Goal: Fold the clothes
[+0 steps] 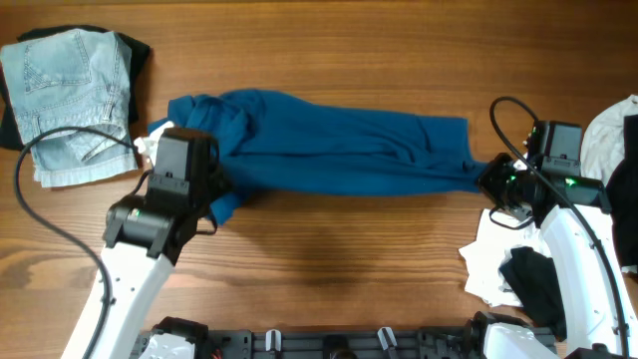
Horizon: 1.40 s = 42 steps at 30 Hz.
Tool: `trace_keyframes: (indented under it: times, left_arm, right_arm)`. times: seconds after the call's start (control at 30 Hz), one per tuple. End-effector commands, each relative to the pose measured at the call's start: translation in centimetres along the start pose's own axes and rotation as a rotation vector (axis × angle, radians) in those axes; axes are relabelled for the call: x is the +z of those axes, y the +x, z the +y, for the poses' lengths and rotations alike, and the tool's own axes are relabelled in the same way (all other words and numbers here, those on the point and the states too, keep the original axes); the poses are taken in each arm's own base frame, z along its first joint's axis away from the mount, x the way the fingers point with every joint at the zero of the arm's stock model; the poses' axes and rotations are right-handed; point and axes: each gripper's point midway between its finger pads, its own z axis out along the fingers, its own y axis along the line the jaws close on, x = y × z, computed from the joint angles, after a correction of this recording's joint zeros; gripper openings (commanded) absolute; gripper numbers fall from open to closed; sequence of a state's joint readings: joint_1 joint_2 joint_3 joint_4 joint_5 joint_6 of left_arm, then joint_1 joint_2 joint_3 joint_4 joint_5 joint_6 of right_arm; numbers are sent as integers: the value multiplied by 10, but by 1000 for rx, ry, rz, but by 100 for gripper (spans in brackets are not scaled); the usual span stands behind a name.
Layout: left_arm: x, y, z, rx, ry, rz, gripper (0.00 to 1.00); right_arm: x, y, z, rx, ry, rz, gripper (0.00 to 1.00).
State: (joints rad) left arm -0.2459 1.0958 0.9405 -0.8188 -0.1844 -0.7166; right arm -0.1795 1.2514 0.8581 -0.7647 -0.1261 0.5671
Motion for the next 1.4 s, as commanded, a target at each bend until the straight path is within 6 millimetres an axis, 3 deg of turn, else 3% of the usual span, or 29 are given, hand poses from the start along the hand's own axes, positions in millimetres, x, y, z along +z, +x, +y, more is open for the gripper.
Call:
trace_keyframes:
  times: [0.0, 0.13, 0.33, 0.57, 0.7, 0.87, 0.97, 1.2, 1.37]
  left_arm:
    - [16, -14, -6, -8, -13, -54, 4]
    - [37, -25, -20, -14, 6, -83, 4]
    - [78, -15, -14, -11, -59, -17, 4]
    - [82, -28, -1, -55, -84, -37, 4]
    - [83, -38, 9, -93, -93, -49, 4]
    - [64, -48, -3, -104, -24, -86, 4]
    - [40, -65, -13, -115, 35, -152, 4]
    - [-7, -83, -20, -136, 132, -259, 4]
    - [-13, -75, -18, -103, 123, -241, 4]
  right_arm:
    - [-10, -23, 10, -31, -22, -101, 4]
    - [-11, -41, 26, -71, -91, -169, 4]
    - [1, -36, 26, -62, -89, -125, 4]
    - [15, -23, 22, -39, -75, -42, 4]
    - [12, -29, 27, -164, -43, -96, 4]
    - [-4, -52, 41, -194, -44, -191, 4]
    - [-15, -67, 52, -245, -65, -247, 4]
    - [-19, -76, 50, -239, -37, -283, 4]
    - [-19, -77, 43, -235, -1, -292, 4]
